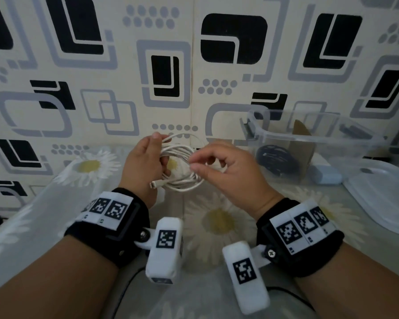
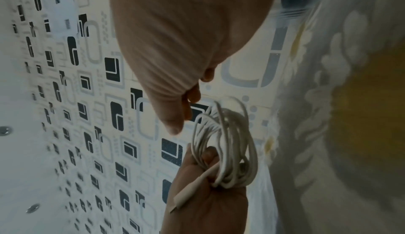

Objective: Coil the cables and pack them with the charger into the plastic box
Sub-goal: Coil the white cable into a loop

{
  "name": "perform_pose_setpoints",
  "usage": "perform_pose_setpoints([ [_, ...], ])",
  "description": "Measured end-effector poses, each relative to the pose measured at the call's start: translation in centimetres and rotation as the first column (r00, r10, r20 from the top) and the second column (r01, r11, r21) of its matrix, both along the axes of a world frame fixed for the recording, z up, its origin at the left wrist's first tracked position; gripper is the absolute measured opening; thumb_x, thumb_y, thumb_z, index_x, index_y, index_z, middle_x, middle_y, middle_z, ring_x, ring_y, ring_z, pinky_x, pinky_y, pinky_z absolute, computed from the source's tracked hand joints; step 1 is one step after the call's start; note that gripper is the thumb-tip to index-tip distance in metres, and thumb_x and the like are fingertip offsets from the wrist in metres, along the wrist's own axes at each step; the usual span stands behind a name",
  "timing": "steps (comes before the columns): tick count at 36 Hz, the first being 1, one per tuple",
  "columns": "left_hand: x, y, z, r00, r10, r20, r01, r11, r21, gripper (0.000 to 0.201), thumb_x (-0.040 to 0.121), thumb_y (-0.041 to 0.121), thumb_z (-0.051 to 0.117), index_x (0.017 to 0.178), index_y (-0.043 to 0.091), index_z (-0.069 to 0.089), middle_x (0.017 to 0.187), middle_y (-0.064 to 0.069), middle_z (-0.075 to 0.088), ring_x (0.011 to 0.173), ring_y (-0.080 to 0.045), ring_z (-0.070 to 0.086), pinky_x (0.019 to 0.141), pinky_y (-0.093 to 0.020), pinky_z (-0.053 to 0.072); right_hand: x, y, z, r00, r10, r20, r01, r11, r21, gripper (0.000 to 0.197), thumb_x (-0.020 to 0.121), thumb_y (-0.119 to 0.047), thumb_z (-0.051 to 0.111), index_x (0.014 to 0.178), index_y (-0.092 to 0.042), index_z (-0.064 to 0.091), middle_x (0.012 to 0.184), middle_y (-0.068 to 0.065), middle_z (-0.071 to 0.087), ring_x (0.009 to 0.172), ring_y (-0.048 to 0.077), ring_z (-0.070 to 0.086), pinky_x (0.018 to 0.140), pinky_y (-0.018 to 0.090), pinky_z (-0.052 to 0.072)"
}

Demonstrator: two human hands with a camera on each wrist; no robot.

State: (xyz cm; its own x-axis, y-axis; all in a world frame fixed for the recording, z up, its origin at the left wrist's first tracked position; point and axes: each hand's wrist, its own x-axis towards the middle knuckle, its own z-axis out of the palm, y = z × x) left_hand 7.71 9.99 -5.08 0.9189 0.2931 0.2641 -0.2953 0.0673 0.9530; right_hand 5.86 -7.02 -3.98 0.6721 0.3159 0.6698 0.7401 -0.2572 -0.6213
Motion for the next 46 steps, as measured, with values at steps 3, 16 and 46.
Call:
perform_pose_setpoints([
  [3, -0.2, -0.5, -0.2, 1.0, 0.008, 0.017, -0.01, 0.988, 0.152, 0.032, 0.104, 0.033, 0.037, 0.1, 0.015, 0.064, 0.067, -0.002, 0.052, 0.05, -0.006, 0.049, 0.052, -0.019, 0.046, 0.2, 0.2, 0.0, 0.997, 0.057, -0.046, -0.062, 0.993, -0.101, 0.015, 0.08, -0.012, 0.075, 0.095, -0.014, 0.075, 0.086, 0.0, 0.067, 0.078, 0.005, 0.057, 0.075, 0.018, 0.046],
  [16, 0.1, -1.2, -1.3, 0.967, -0.089, -0.238, 0.142, 0.967, 0.213, 0.042, 0.1, 0.049, 0.038, 0.108, 0.019, 0.068, 0.082, -0.002, 0.065, 0.072, -0.01, 0.064, 0.061, -0.018, 0.051, 0.6, 0.6, -1.1, 0.963, 0.033, -0.266, -0.148, 0.892, -0.427, 0.015, 0.081, -0.015, 0.075, 0.096, -0.017, 0.074, 0.088, -0.006, 0.061, 0.085, 0.004, 0.054, 0.081, 0.018, 0.043],
  [46, 0.8, 0.2, -0.9, 0.966, 0.122, -0.23, -0.059, 0.964, 0.261, 0.043, 0.1, 0.045, 0.043, 0.103, 0.005, 0.058, 0.073, -0.003, 0.058, 0.055, -0.015, 0.053, 0.047, -0.023, 0.043, -1.4, -0.4, 0.7, 0.552, 0.558, -0.62, -0.565, 0.797, 0.214, 0.015, 0.085, 0.001, 0.058, 0.088, -0.013, 0.063, 0.082, -0.006, 0.064, 0.075, 0.009, 0.055, 0.074, 0.022, 0.047],
])
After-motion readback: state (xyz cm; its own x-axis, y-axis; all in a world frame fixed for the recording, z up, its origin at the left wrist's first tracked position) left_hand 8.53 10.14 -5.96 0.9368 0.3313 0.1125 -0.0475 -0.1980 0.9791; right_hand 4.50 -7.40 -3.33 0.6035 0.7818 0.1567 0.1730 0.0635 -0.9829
